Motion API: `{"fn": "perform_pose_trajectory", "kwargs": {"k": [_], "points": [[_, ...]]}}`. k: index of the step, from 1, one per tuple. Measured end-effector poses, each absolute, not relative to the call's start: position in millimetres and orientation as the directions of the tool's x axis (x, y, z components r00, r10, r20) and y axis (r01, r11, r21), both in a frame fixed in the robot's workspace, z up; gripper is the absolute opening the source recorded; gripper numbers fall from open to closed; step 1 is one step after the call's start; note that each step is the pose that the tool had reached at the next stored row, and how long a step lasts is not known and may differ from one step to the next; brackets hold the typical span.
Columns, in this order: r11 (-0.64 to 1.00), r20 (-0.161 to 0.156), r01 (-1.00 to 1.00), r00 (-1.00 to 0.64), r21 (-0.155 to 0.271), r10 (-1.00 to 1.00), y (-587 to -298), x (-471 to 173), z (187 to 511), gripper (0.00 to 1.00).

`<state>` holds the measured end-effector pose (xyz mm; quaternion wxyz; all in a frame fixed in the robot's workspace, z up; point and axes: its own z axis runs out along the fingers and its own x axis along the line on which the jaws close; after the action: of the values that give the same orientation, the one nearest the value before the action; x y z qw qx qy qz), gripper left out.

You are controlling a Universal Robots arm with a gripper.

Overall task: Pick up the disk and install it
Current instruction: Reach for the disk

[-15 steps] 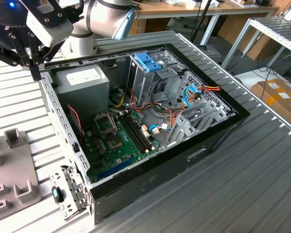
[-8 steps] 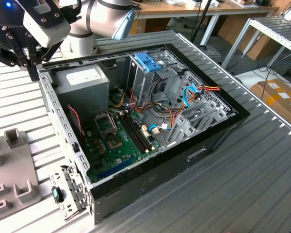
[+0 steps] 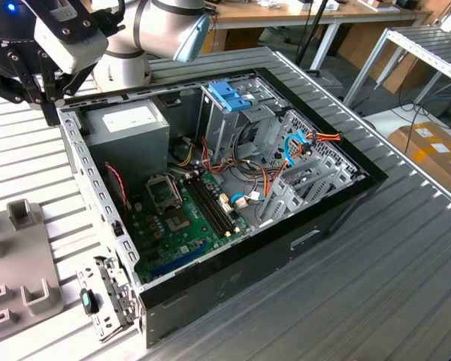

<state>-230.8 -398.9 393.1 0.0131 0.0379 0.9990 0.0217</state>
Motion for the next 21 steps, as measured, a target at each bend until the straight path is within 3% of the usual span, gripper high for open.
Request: {"fn": "perform_pose_trajectory", "kwargs": {"k": [21], "points": [[0.996,-0.024,0.075,-0.997,0.044,0.076,-398.9,-239.3,393.1,0.11]]}}
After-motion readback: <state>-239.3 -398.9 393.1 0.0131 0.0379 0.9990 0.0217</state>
